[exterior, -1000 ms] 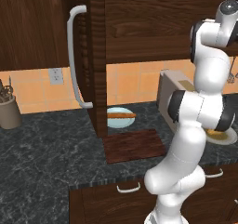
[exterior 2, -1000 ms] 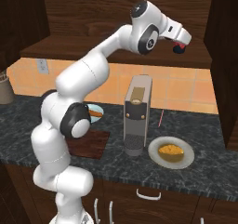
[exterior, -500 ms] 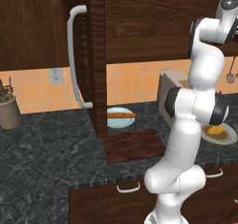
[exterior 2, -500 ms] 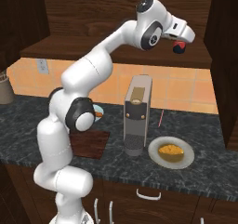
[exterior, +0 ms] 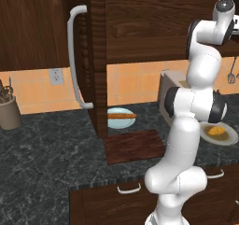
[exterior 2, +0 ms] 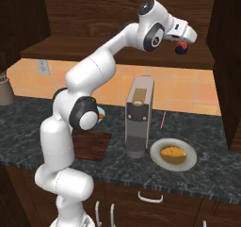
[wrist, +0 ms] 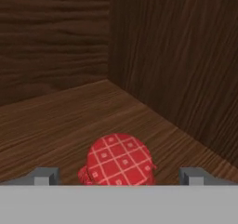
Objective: From the different types of pastries on the counter, select a croissant and place it on the cutting board. Then retrieve a jar of jam from the cabinet and place it alongside the croissant on the cutting board.
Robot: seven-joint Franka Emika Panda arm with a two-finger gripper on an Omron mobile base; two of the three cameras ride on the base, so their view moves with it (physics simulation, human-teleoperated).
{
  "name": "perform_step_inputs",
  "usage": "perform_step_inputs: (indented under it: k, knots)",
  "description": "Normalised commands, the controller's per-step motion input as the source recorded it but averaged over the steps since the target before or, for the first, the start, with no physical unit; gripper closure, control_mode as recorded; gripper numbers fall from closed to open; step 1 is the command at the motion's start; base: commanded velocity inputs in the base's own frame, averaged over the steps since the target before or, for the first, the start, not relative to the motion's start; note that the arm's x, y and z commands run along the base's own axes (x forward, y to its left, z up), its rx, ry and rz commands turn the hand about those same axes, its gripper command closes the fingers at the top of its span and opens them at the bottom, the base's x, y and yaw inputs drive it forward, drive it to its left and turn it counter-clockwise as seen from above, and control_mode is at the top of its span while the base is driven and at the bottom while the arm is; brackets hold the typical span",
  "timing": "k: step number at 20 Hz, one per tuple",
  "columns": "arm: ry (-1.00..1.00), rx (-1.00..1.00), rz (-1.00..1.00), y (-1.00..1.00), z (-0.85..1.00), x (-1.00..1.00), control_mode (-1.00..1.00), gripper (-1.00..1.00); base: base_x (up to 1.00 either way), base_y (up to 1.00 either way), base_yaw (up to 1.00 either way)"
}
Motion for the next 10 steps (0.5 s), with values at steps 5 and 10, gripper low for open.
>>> perform_step_inputs:
  k: [5,10]
  knots:
    - [0.00,-0.01,0.00,-0.20,-0.21,0.38,-1.00,-1.00,0.00,0.00,0.00]
    - [0.00,0.00,-0.03,-0.13,-0.04,0.32,-1.00,1.00,0.00,0.00,0.00]
